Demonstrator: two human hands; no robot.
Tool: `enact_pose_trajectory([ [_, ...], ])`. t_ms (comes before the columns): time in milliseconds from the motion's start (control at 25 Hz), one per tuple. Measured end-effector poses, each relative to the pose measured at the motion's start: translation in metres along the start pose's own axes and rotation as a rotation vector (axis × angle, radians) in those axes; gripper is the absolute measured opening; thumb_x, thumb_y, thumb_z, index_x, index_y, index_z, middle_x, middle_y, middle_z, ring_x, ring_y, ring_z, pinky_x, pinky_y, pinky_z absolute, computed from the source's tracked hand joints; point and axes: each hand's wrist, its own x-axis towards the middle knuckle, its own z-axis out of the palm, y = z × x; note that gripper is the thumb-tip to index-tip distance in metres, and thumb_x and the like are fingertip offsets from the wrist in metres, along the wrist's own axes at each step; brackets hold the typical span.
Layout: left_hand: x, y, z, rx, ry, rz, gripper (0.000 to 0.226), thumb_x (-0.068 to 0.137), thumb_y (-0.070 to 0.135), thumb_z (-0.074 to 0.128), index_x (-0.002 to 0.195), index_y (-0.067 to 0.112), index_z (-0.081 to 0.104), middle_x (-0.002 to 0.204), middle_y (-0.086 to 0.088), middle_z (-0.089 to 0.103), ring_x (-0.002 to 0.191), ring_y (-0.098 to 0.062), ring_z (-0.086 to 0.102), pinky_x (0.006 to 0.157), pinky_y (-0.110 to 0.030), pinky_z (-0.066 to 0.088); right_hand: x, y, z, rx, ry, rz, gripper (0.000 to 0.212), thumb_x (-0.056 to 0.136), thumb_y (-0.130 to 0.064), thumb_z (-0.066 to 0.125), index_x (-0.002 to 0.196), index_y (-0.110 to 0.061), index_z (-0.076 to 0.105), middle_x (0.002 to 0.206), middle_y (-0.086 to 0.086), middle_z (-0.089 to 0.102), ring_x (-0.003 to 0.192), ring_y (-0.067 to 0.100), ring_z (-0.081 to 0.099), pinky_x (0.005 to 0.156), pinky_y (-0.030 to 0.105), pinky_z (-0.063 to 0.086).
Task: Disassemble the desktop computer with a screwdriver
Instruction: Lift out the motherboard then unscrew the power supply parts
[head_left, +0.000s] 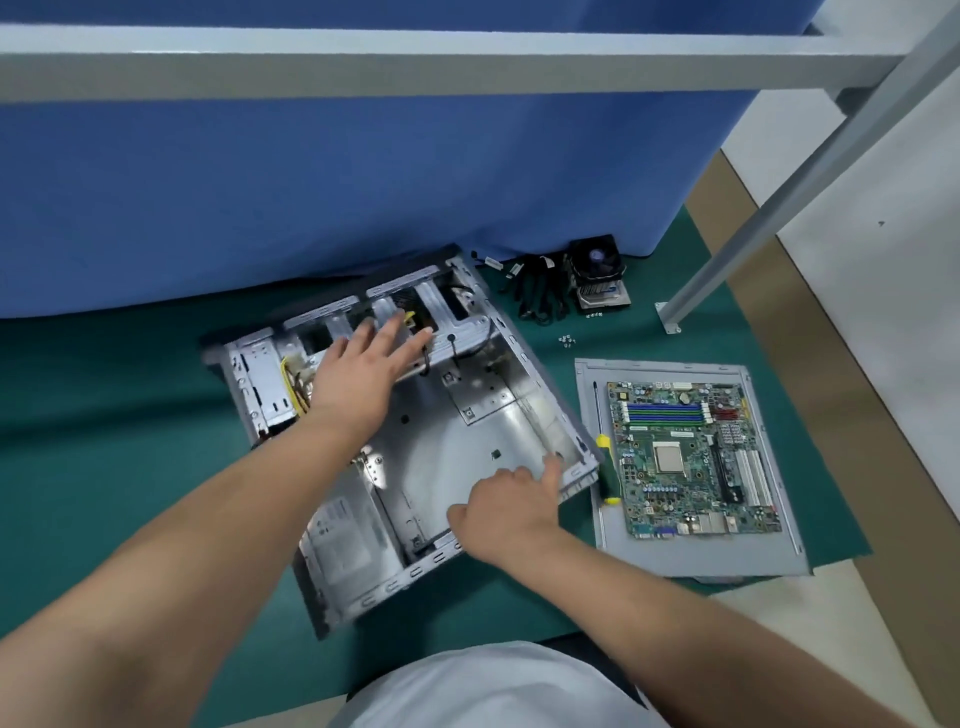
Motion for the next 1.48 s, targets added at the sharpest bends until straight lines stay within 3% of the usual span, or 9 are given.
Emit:
enact_pose_trajectory([
  [160, -0.001, 0.007, 0.002, 0.027, 0.027, -0.02, 0.114, 0.086, -0.001, 0.062, 0.159, 0.047, -0.011, 0.173, 0.002, -0.004, 0.158, -0.028, 0.012, 0.125, -0.046, 0.023, 0.001, -0.007, -0.002, 0.046, -0.072, -0.004, 0.046, 0.094, -0.049, 0.023, 0.091, -0.019, 0.058, 0.101, 0.006, 0.06, 0.107, 0.027, 0.055, 0.113, 0.059, 0.002],
  [280, -0.02, -0.003, 0.004, -0.086, 0.09, -0.121, 0.102, 0.087, 0.013, 0.069, 0.161, 0.043, 0.005, 0.173, -0.001, 0.003, 0.158, -0.03, 0.009, 0.126, -0.049, 0.016, 0.009, 0.013, -0.006, 0.202, -0.016, -0.102, 0.046, 0.096, -0.051, 0.034, 0.104, -0.017, 0.064, 0.106, 0.005, 0.058, 0.109, 0.027, 0.056, 0.104, 0.049, 0.032],
  [480, -0.083, -0.022, 0.016, -0.274, 0.266, -0.449, 0.098, 0.082, 0.016, 0.076, 0.159, 0.042, 0.021, 0.173, -0.002, -0.003, 0.158, -0.034, -0.005, 0.126, -0.051, 0.005, 0.045, 0.077, -0.039, 0.357, 0.582, -0.176, 0.05, 0.094, -0.033, 0.057, 0.141, -0.018, 0.048, 0.14, 0.002, 0.044, 0.13, 0.02, 0.042, 0.108, 0.041, 0.044],
  [560, -0.1, -0.024, 0.021, -0.426, 0.259, -0.547, 0.102, 0.083, 0.01, 0.074, 0.159, 0.048, 0.018, 0.172, -0.005, -0.007, 0.154, -0.041, 0.012, 0.12, -0.055, 0.026, 0.07, 0.09, -0.057, 0.323, 0.48, -0.067, 0.067, 0.097, -0.028, 0.058, 0.155, -0.012, 0.03, 0.151, 0.01, 0.037, 0.137, 0.028, 0.039, 0.111, 0.044, 0.041],
  [640, -0.107, -0.023, 0.021, -0.715, 0.239, -0.621, 0.11, 0.085, -0.008, 0.062, 0.154, 0.061, 0.013, 0.172, -0.004, -0.008, 0.123, -0.039, 0.05, 0.084, -0.045, 0.054, 0.089, 0.091, -0.07, 0.483, 0.231, -0.02, 0.064, 0.101, -0.019, 0.051, 0.156, -0.011, 0.021, 0.142, 0.017, 0.048, 0.12, 0.033, 0.054, 0.093, 0.043, 0.05],
  [720, -0.11, -0.022, 0.02, -0.885, 0.26, -0.637, 0.118, 0.083, -0.021, 0.048, 0.149, 0.07, 0.012, 0.172, -0.004, 0.001, 0.095, -0.021, 0.046, 0.059, -0.03, 0.046, 0.097, 0.09, -0.07, 0.624, 0.127, 0.02, 0.047, 0.099, -0.008, 0.043, 0.143, -0.011, 0.028, 0.112, 0.018, 0.06, 0.087, 0.028, 0.06, 0.065, 0.038, 0.046],
  [1000, -0.1, -0.033, 0.024, -0.845, 0.234, -0.593, 0.12, 0.077, -0.023, 0.041, 0.148, 0.071, 0.015, 0.17, -0.009, 0.012, 0.099, -0.02, 0.043, 0.062, -0.026, 0.04, 0.092, 0.092, -0.053, 0.636, 0.217, 0.067, 0.035, 0.092, 0.004, 0.04, 0.125, -0.006, 0.036, 0.089, 0.011, 0.054, 0.075, 0.025, 0.055, 0.056, 0.037, 0.043],
  [1320, -0.051, -0.056, 0.011, -0.734, 0.141, -0.436, 0.112, 0.081, -0.018, 0.044, 0.15, 0.065, 0.015, 0.171, -0.006, 0.015, 0.136, -0.046, 0.045, 0.099, -0.045, 0.046, 0.075, 0.092, -0.03, 0.693, 0.196, 0.16, 0.027, 0.092, 0.003, 0.044, 0.111, -0.011, 0.031, 0.096, 0.014, 0.056, 0.068, 0.02, 0.052, 0.048, 0.031, 0.033],
  [1480, -0.046, -0.072, 0.007, -0.79, 0.135, -0.376, 0.109, 0.09, 0.001, 0.061, 0.151, 0.067, 0.0, 0.152, -0.009, 0.048, 0.103, -0.032, 0.066, 0.08, -0.037, 0.048, 0.082, 0.096, -0.04, 0.699, 0.202, 0.162, 0.029, 0.092, 0.004, 0.044, 0.117, -0.005, 0.035, 0.093, 0.013, 0.055, 0.071, 0.02, 0.053, 0.051, 0.032, 0.036],
])
